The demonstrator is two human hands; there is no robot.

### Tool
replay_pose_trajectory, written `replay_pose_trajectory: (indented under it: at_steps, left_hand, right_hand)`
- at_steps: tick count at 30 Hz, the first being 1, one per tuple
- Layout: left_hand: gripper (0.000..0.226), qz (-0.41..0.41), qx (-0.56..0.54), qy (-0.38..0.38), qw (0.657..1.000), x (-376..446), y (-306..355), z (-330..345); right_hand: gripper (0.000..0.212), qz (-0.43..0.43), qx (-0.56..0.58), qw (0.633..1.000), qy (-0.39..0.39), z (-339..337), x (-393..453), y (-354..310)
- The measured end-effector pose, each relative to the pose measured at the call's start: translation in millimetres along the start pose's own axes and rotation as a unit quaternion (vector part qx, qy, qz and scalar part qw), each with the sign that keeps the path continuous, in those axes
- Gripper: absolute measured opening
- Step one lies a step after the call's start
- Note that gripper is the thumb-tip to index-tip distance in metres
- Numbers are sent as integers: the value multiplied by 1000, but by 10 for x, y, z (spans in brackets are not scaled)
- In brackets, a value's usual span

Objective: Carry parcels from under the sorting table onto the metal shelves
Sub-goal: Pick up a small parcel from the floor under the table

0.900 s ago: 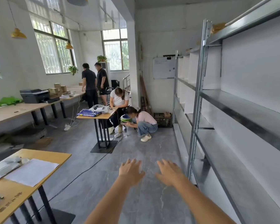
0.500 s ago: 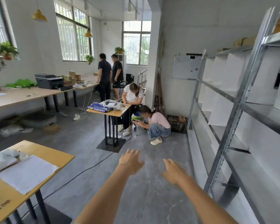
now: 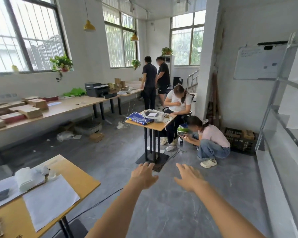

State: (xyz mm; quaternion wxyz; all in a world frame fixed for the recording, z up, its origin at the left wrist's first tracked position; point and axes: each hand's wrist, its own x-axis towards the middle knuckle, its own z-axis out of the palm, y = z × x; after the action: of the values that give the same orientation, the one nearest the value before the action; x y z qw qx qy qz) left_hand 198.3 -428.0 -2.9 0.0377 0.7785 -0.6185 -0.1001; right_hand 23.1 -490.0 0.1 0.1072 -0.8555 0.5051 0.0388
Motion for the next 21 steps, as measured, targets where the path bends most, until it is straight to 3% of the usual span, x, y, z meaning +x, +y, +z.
replay_pose_trajectory:
  at_steps: [8,21]
  left_hand:
    - [61,-84,10,35,996,1293,-236,-595]
    - [62,-185,-9,-12,983,3176,-1355,-510]
  right_hand:
    - [61,-102,-13,995,13,-643,1641,-60]
    - [63,-173,-64,982,-34,-675,3975,-475]
